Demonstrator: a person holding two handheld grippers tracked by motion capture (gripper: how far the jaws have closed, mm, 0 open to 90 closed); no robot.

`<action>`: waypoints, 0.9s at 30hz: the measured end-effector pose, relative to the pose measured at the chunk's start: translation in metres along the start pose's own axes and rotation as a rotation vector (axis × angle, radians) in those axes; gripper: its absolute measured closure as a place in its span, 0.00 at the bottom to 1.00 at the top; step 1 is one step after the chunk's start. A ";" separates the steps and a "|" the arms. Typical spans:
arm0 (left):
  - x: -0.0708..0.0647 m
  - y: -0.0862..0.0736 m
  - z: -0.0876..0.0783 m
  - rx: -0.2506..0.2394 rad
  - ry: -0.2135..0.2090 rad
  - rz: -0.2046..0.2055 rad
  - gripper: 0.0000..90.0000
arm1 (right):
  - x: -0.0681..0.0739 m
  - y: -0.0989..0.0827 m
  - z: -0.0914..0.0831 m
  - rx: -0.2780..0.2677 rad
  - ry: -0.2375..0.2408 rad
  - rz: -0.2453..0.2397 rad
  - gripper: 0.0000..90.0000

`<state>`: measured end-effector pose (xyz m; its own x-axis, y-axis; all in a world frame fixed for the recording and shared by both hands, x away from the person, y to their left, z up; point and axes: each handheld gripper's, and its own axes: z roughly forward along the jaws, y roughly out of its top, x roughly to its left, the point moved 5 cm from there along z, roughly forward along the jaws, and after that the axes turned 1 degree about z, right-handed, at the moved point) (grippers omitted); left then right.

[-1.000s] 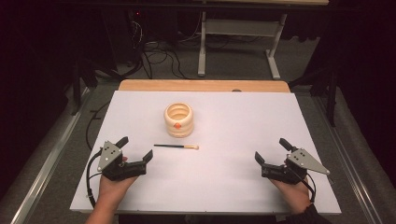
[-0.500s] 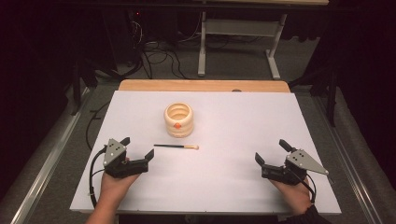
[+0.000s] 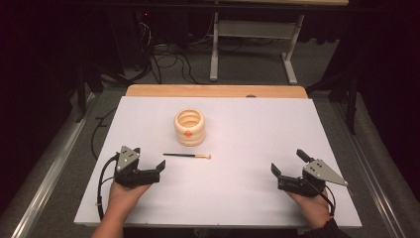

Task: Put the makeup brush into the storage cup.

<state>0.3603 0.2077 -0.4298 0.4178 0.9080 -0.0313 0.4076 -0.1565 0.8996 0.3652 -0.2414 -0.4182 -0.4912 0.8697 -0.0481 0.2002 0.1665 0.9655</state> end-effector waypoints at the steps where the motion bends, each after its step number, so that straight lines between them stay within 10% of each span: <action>1: 0.000 0.000 0.001 0.007 0.002 -0.003 0.02 | 0.000 0.000 0.000 0.001 -0.001 -0.004 0.03; 27: 0.010 -0.007 0.008 0.182 0.010 -0.053 0.02 | -0.004 -0.003 0.000 0.027 0.009 -0.014 0.03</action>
<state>0.3675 0.2146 -0.4399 0.3836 0.9207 -0.0715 0.5696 -0.1750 0.8031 0.3663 -0.2453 -0.4204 -0.5022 0.8627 -0.0593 0.2157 0.1914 0.9575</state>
